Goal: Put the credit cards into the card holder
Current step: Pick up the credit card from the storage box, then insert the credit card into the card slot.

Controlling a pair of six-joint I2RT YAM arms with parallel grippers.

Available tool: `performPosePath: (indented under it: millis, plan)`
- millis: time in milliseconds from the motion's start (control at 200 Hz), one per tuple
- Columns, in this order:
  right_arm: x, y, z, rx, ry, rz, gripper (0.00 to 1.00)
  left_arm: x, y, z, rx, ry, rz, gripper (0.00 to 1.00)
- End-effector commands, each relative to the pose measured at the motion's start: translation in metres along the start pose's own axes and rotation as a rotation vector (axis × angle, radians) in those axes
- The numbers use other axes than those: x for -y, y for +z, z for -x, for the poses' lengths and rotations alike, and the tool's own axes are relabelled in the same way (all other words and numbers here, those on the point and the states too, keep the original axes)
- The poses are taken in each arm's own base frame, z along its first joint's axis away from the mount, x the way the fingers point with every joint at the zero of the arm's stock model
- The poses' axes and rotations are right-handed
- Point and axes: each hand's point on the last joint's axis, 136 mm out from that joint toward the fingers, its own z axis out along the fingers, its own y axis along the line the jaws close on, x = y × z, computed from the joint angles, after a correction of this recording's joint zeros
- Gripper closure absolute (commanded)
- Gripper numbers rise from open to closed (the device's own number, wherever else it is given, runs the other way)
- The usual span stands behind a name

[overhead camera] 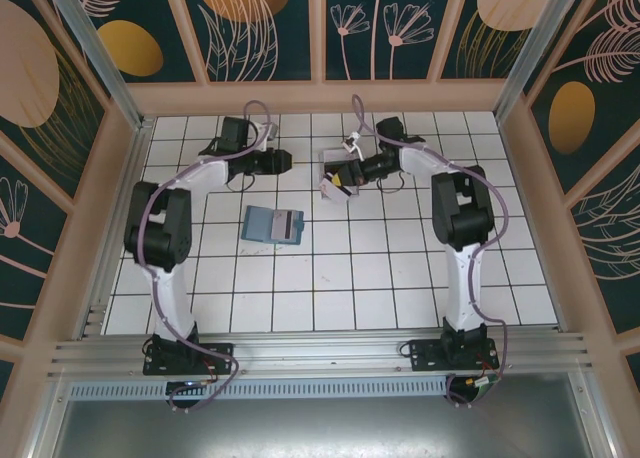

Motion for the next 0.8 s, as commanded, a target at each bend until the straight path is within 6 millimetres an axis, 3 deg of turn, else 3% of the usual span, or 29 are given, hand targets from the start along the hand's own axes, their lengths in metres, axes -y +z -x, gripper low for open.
performPosePath:
  millis: [0,225,370,405,460,561,701,796]
  plan:
    - [-0.035,-0.013,0.040,0.171,-0.057,-0.017,1.00,-0.026,-0.028,0.000,0.078,-0.082,0.180,0.56]
    - [-0.064,0.008,0.023,0.279,0.063,-0.050,1.00,-0.081,-0.062,-0.050,0.084,-0.299,0.284,0.55]
    - [-0.077,0.037,0.008,0.305,0.148,-0.030,1.00,-0.096,-0.072,-0.069,0.082,-0.341,0.344,0.55]
    - [-0.077,0.041,0.006,0.322,0.180,-0.033,1.00,-0.103,-0.071,-0.086,0.058,-0.359,0.364,0.55]
    - [-0.074,0.048,0.003,0.341,0.242,-0.015,1.00,-0.100,-0.078,-0.085,0.085,-0.351,0.367,0.54]
    - [-0.061,0.056,-0.004,0.363,0.368,-0.008,1.00,-0.099,-0.072,-0.096,0.060,-0.364,0.339,0.55]
    - [-0.069,0.087,-0.015,0.350,0.407,-0.067,1.00,-0.088,-0.063,-0.108,0.027,-0.382,0.246,0.57]
    - [-0.073,0.099,-0.020,0.354,0.430,-0.062,1.00,-0.090,-0.055,-0.129,-0.018,-0.421,0.223,0.60]
